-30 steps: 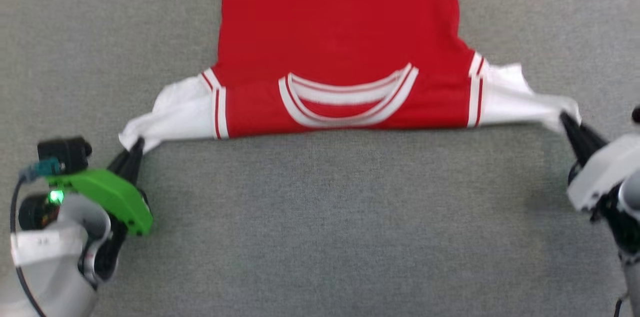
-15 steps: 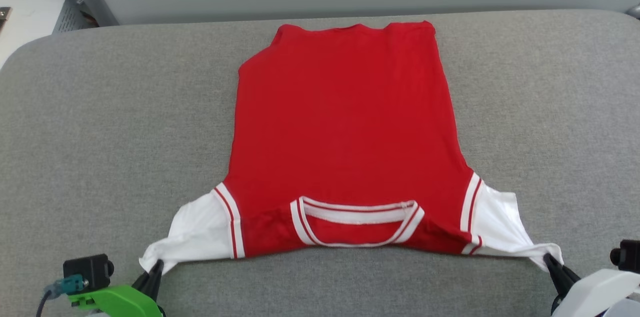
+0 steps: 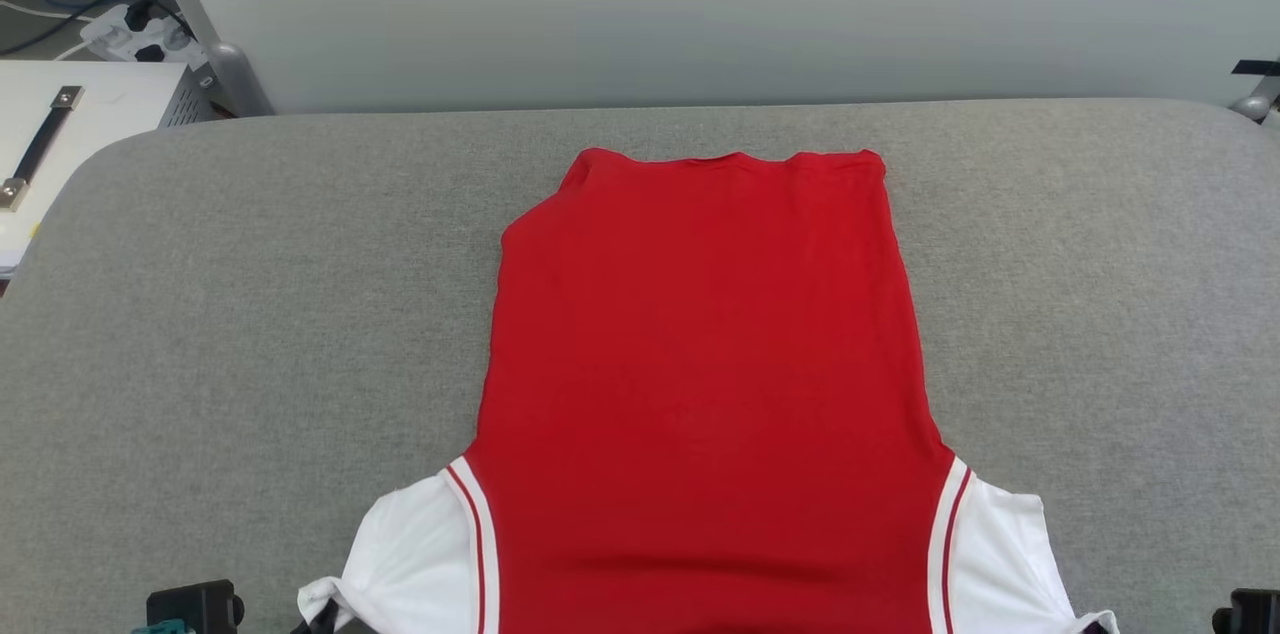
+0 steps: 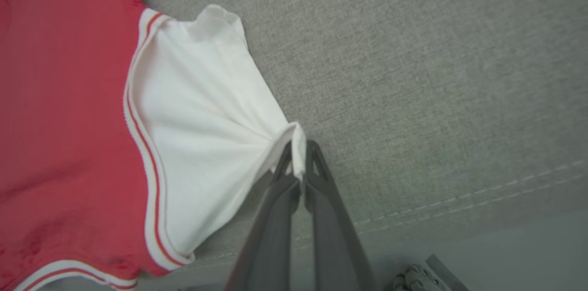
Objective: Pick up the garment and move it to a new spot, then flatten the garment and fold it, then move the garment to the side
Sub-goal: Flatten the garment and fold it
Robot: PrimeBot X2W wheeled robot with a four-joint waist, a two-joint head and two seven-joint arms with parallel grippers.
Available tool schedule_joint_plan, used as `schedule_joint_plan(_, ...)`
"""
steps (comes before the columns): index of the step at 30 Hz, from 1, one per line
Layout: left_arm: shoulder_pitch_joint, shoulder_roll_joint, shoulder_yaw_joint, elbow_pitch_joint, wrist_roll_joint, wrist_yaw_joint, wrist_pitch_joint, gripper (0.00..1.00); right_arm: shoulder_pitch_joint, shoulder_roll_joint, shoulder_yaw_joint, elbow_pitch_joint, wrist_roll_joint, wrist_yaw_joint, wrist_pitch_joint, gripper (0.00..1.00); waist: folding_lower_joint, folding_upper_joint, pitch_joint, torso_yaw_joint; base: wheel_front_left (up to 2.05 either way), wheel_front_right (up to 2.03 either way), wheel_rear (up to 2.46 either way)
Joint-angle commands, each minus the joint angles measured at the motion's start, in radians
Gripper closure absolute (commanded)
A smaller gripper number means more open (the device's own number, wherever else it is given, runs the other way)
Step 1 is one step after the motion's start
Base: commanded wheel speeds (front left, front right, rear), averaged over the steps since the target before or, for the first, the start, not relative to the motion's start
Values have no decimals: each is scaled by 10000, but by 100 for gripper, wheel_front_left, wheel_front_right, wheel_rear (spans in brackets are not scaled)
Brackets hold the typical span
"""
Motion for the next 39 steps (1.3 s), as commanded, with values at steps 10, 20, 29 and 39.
schedule_joint_plan(10, -512, -19, -211, -683, 551, 267, -26, 100, -2354, -598, 15, -70, -768, -11, -1383, 0, 1, 0, 429, 324, 0, 0, 0)
schedule_joint_plan(20, -1621, -73, -464, -1633, 1484, 670, 17, 100, -6682, -1742, 216, 3058, -848, -11, -516, 0, 1, 0, 1564, 1482, 0, 0, 0)
schedule_joint_plan(29, -2447, -369, -762, -2119, 2070, 605, -89, 100, -10120, -2594, 413, 5516, -1169, -11, 2225, 0, 1, 0, 2813, 2510, 0, 0, 0)
schedule_joint_plan(39, -3516, -904, -944, -2056, 2410, 82, -455, 100, -12766, -2868, 732, 6461, -2309, -11, 3793, 0, 1, 0, 4184, 3320, 0, 0, 0)
